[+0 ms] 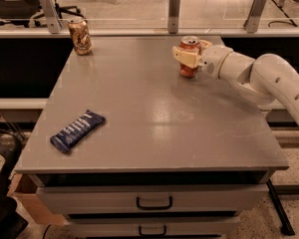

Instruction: Move coke can near rxbar blueberry

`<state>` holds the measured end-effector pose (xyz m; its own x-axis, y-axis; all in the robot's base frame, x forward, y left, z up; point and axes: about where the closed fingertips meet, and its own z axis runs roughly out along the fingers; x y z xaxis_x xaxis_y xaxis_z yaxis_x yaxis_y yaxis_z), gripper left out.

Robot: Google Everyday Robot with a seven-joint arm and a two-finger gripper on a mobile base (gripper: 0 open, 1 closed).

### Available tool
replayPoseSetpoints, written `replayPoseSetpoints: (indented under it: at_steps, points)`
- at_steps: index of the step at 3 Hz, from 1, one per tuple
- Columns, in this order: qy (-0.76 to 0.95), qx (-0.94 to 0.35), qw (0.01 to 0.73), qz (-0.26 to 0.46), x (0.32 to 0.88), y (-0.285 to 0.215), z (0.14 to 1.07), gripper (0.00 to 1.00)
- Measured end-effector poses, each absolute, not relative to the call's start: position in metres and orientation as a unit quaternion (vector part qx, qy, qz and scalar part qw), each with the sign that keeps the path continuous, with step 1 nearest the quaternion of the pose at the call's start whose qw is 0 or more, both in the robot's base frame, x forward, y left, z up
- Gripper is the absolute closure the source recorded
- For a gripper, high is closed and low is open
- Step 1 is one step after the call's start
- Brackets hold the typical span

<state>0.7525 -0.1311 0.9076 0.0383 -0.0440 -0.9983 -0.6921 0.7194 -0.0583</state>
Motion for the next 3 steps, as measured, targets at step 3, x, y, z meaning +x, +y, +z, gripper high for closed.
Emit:
replayPoseSetpoints:
  at_steps: [3]
  points:
    - [0.642, -0.280, 0.665, 0.259, 0.653, -0.099, 0.948, 1.00]
